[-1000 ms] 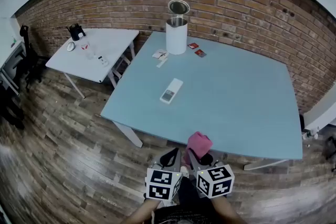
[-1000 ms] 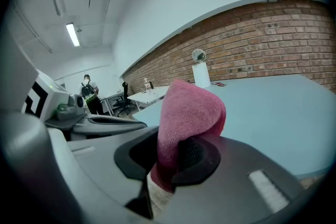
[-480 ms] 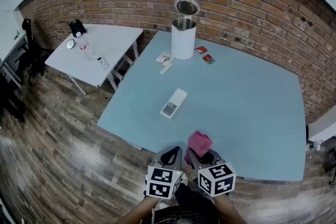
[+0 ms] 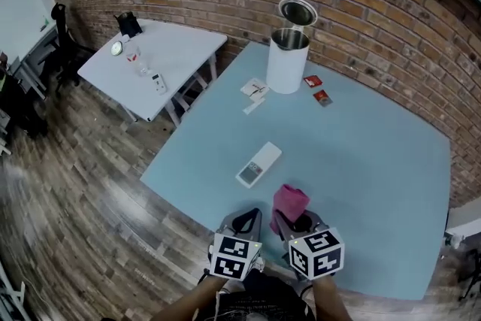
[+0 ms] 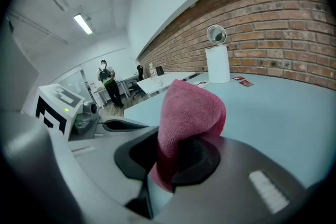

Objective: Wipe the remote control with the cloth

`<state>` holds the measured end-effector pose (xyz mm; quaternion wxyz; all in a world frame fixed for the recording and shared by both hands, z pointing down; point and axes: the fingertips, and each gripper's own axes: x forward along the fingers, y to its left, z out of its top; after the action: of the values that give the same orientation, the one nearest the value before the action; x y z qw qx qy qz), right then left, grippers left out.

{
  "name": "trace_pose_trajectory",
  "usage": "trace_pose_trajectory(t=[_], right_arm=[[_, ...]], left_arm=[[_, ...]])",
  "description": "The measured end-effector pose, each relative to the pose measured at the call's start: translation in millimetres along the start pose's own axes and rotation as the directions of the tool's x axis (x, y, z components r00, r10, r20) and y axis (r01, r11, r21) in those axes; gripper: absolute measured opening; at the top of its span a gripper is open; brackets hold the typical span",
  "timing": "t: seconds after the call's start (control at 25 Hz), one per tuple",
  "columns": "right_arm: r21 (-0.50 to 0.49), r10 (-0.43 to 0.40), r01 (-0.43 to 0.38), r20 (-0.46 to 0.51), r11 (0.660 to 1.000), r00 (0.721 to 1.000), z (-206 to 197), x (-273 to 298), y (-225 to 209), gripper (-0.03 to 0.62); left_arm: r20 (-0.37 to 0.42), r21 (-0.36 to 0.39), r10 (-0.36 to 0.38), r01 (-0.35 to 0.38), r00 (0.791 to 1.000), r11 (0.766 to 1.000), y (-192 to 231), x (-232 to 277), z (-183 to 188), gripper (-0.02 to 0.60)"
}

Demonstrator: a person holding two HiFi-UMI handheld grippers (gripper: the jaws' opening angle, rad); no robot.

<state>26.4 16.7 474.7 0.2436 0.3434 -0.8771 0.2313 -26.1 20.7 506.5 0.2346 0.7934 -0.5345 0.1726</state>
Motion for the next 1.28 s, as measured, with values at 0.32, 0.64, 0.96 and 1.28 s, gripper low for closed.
trace_pose_trajectory(t=[0.32, 0.64, 0.96, 1.28], right_arm=[[-0.013, 0.108, -0.108, 0.001, 0.994, 0.994, 22, 27, -13, 0.066], [-0.049, 0.175, -0.174, 0.017, 0.984, 0.984, 35, 54, -5, 0.067], [-0.011, 0.16, -0.16, 0.056, 0.987, 0.985, 47, 80, -7, 0.067], [0.08, 0.196, -0.207, 0.13, 0.975, 0.972, 63, 110, -4, 0.067]], left_arm=[[0.004, -0.01, 0.08, -0.08, 0.997, 0.997, 27, 17, 4, 0.067], [-0.019, 0.045, 0.102, -0.101, 0.995, 0.994, 50, 39, 7, 0.137], [-0.089, 0.106, 0.086, -0.077, 0.992, 0.991, 73, 59, -9, 0.27], [-0.149, 0.135, 0.061, -0.041, 0.987, 0.99, 83, 82, -11, 0.341]])
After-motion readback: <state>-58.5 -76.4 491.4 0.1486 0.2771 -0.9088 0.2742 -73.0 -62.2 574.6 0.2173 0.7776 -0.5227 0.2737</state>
